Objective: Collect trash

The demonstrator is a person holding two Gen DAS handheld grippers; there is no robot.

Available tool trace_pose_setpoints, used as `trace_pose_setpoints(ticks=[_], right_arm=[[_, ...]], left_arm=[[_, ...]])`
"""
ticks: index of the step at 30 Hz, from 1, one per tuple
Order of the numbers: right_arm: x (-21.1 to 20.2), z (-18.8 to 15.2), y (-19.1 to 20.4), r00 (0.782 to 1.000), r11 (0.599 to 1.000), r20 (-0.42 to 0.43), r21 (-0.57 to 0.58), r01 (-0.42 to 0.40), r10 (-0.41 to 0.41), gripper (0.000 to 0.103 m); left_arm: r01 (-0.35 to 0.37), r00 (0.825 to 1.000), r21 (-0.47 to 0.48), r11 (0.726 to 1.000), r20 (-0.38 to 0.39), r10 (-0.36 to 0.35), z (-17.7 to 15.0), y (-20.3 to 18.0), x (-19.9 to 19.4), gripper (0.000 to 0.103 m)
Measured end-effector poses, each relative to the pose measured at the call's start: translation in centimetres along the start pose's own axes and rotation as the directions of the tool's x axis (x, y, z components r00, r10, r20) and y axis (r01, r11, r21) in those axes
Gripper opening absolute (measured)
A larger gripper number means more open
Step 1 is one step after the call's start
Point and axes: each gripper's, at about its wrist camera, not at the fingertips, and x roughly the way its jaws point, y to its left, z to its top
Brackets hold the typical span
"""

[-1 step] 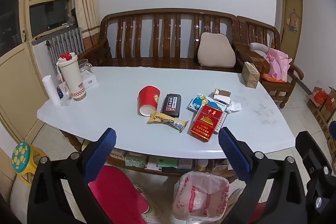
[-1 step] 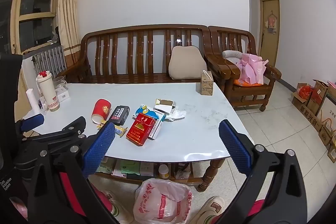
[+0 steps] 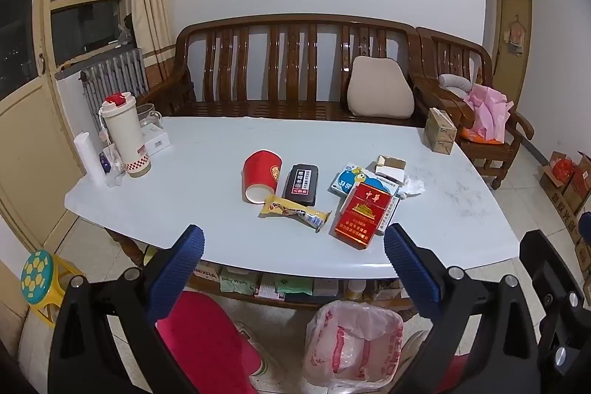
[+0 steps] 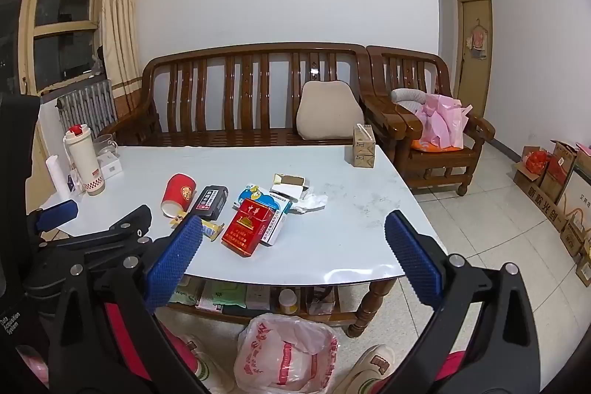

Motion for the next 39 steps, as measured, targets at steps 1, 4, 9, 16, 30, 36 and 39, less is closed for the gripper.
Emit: trace_pose_setpoints(ticks=[1,4,9,16,30,36,39], right_arm=[[0.01,0.01,-0.01,1.0,1.0,0.0,0.001,0.0,0.0,0.097],[0.02,0.02,0.0,1.0,1.0,0.0,0.002,-0.001,0.001,0.097],[0.05,0.03,0.0,1.0,1.0,-0.001,0.002,-0.002,0.002,0.097],[-0.02,0.02,0.01,1.0,1.0,0.002,0.001,0.0,0.0,0.097],[-0.43,0.24,0.15,1.0,1.0,0.009,-0.002,0.0,0.0,0.097],[-0.49,0.16,0.19,1.0,1.0,0.011,-0.003,0.0,0.0,0.097],[-0.43,0.06,0.27,1.0,1.0,0.012,-0.002,-0.002,0.002,0.097]], left_arm=[[-0.004,1.0,0.001,1.0,-0.024,0.004,0.06,-0.03,0.22,0.095],[-0.013,1.0,0.005,1.0,-0.022,0.013,0.17,0.06,0.08,0.095],[-0.007,1.0,0.005,1.0,-0.014,0.007,0.16,-0.06,-0.04,0.095],[-0.007,1.0,-0.002,1.0,-0.008,0.007,0.08,-0.03,-0.05,0.095],[-0.004,1.0,-0.009,1.0,-0.002,0.004,0.06,0.22,-0.33,0.095],[-0.003,1.0,-0.008,1.0,-0.002,0.003,-0.11,0.16,-0.44,0.095],[-0.003,1.0,-0.01,1.0,-0.002,0.003,-0.13,0.18,-0.63,0.095]])
